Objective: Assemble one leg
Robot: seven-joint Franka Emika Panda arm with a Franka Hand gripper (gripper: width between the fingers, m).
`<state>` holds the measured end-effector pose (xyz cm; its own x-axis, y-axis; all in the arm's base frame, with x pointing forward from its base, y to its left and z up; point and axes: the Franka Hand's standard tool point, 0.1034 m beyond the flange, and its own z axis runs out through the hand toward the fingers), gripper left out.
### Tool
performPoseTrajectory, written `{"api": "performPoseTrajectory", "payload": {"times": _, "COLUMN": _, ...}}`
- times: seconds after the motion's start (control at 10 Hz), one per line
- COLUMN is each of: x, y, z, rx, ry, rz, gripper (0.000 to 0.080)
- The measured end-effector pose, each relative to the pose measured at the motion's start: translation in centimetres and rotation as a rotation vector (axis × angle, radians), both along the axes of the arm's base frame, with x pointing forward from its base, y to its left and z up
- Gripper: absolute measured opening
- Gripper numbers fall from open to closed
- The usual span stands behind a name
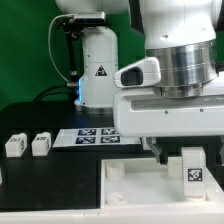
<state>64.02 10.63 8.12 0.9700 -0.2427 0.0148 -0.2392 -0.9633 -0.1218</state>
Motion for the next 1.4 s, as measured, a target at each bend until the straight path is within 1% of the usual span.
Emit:
{"api": "performPoseTrajectory", "payload": {"times": 0.1, "x": 0.01, "y": 0.03, "z": 0.0, "rx": -0.001, "ry": -0.007, "rz": 0.057, "gripper": 0.0649}}
{"api": "performPoseTrajectory", "payload": {"times": 0.2, "x": -0.01, "y": 0.07, "z": -0.01, "rx": 0.001, "ry": -0.002, "rz": 0.01, "gripper": 0.0649}}
{"api": "performPoseTrajectory", "payload": {"times": 0.3, "x": -0.01, "y": 0.04, "z": -0.02, "rx": 0.002, "ry": 0.001, "rz": -0.011, "gripper": 0.0554}}
{"api": "performPoseTrajectory", "payload": {"times": 0.4, "x": -0.01, "y": 0.04, "z": -0.02, "rx": 0.003, "ry": 0.002, "rz": -0.026, "gripper": 0.0554}}
{"api": "performPoseTrajectory", "payload": {"times": 0.5, "x": -0.01, "y": 0.16, "z": -0.01, "rx": 0.011, "ry": 0.014, "rz": -0.13, "gripper": 0.0364}}
{"api": "performPoseTrajectory", "payload": {"times": 0.6, "x": -0.04, "y": 0.21, "z": -0.03, "rx": 0.016, "ry": 0.028, "rz": -0.241, "gripper": 0.0292}}
{"api": "performPoseTrajectory", "payload": {"times": 0.8, "x": -0.08, "y": 0.44, "z": 0.11, "rx": 0.02, "ry": 0.071, "rz": -0.566, "gripper": 0.0292}}
{"api": "performPoseTrajectory", "payload": {"times": 0.9, "x": -0.07, "y": 0.7, "z": 0.26, "rx": 0.02, "ry": 0.108, "rz": -0.794, "gripper": 0.0292}}
{"api": "performPoseTrajectory", "payload": {"times": 1.0, "x": 0.01, "y": 0.76, "z": 0.07, "rx": 0.024, "ry": 0.142, "rz": -1.046, "gripper": 0.0292}}
{"api": "performPoseTrajectory", "payload": {"times": 1.2, "x": 0.13, "y": 0.31, "z": -0.08, "rx": 0.058, "ry": 0.197, "rz": -1.391, "gripper": 0.0294}}
{"api": "performPoseTrajectory", "payload": {"times": 1.4, "x": 0.09, "y": 0.37, "z": -0.15, "rx": 0.06, "ry": 0.208, "rz": -1.467, "gripper": 0.0294}}
